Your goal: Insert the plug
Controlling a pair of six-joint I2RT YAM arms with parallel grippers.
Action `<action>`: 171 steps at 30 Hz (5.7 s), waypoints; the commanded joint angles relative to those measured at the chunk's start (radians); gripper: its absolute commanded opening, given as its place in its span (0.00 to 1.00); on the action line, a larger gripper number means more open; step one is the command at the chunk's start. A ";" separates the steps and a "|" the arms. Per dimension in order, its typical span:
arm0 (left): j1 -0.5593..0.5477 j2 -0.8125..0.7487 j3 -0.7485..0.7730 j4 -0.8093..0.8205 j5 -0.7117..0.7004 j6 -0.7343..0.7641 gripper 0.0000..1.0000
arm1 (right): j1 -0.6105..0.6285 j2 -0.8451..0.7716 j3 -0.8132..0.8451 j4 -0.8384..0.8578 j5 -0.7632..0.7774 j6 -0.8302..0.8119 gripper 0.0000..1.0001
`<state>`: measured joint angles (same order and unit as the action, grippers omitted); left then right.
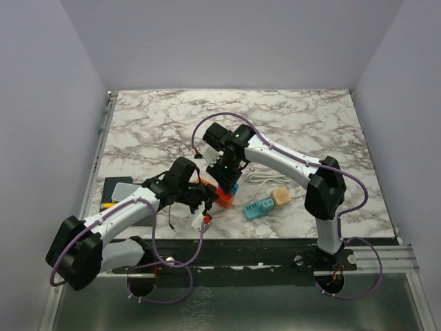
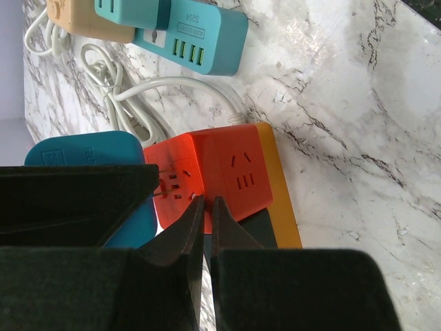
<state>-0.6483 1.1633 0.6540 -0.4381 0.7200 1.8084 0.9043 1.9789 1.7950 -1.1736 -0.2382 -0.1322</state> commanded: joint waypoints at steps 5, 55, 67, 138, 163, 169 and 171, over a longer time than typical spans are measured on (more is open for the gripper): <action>-0.014 0.018 -0.021 -0.041 -0.039 -0.032 0.05 | 0.011 0.024 0.029 -0.017 0.038 -0.015 0.01; -0.016 0.004 -0.032 -0.021 -0.074 -0.058 0.03 | 0.016 0.017 -0.039 0.021 0.050 -0.012 0.01; -0.016 -0.007 -0.039 -0.019 -0.077 -0.056 0.00 | 0.016 0.038 -0.044 0.005 0.051 -0.023 0.01; -0.016 -0.013 -0.039 -0.013 -0.111 -0.075 0.00 | 0.016 -0.018 -0.098 0.060 0.067 -0.010 0.01; -0.011 -0.065 -0.024 -0.010 -0.201 -0.122 0.21 | 0.012 -0.067 0.123 0.029 0.266 0.037 1.00; -0.013 -0.152 -0.019 -0.011 -0.218 -0.215 0.98 | 0.005 -0.178 0.037 0.062 0.289 0.057 1.00; -0.013 -0.191 -0.021 -0.012 -0.226 -0.250 0.99 | -0.013 -0.226 -0.010 0.090 0.298 0.062 1.00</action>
<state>-0.6628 1.0489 0.6308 -0.4244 0.5285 1.6489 0.9131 1.8561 1.8488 -1.1030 0.0113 -0.0925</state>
